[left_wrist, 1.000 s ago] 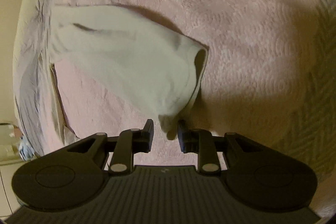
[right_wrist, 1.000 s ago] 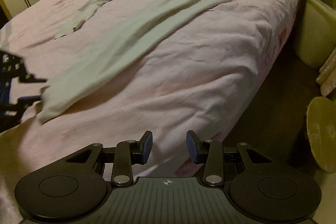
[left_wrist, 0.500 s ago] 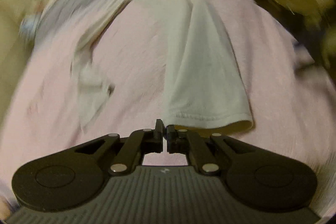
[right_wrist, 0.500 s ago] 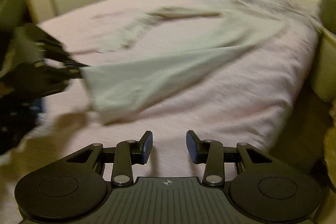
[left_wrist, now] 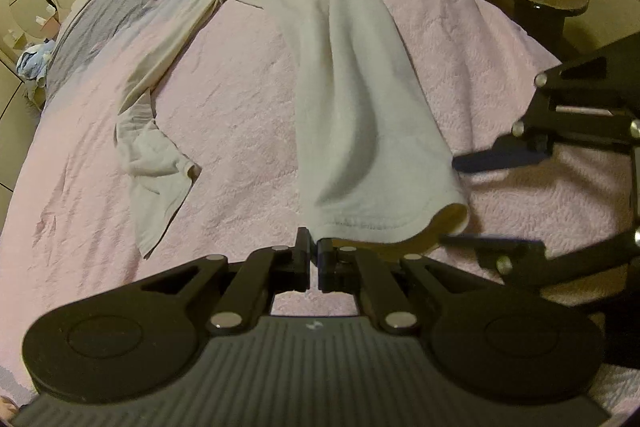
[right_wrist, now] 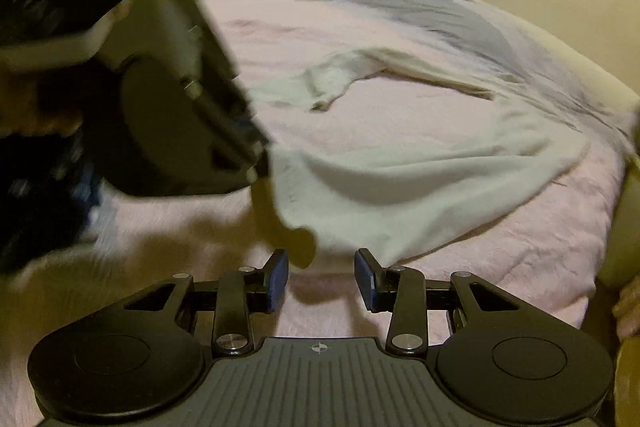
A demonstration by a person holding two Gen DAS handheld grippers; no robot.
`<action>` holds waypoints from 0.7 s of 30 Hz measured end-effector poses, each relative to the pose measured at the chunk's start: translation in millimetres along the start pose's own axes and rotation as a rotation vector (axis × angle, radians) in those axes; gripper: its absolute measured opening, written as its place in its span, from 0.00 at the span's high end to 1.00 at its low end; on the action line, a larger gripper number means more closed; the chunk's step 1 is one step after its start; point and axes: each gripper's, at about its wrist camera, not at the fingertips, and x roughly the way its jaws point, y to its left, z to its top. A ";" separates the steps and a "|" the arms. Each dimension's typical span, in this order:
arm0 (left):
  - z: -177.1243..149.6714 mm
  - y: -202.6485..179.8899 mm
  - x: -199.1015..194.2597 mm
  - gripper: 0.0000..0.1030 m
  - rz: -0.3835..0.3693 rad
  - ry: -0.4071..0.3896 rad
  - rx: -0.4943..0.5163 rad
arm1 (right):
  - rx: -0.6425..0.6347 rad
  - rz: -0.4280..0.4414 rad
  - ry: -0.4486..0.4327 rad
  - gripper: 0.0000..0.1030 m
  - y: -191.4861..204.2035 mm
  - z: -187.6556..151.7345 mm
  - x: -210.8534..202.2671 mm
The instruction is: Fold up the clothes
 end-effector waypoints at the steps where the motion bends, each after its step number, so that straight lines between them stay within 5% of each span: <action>1: 0.3 0.3 0.0 0.98 0.001 -0.002 -0.002 | 0.019 -0.025 -0.003 0.62 -0.5 0.2 0.8; 2: 0.4 0.5 0.4 0.98 0.002 -0.002 -0.002 | 0.037 -0.050 -0.007 0.64 -0.9 0.4 1.7; 5: 0.2 1.3 0.7 0.98 0.002 -0.003 -0.003 | 0.073 -0.076 0.033 0.98 -5.6 3.8 6.0; 10: 4.7 6.4 -10.3 0.98 -0.044 -0.030 -0.038 | -0.007 -0.081 0.054 1.00 -16.1 12.8 -12.4; 14: 14.7 9.7 -42.7 0.98 -0.125 -0.105 -0.093 | -0.127 -0.088 0.013 1.00 -29.1 36.0 -70.8; 17: 21.0 2.6 -64.5 0.98 -0.118 -0.159 -0.107 | -0.177 -0.115 0.035 1.00 -32.3 43.9 -92.9; 21: 16.4 3.2 -81.9 0.98 -0.120 -0.225 -0.259 | -0.196 -0.141 0.056 1.00 -27.4 38.7 -103.5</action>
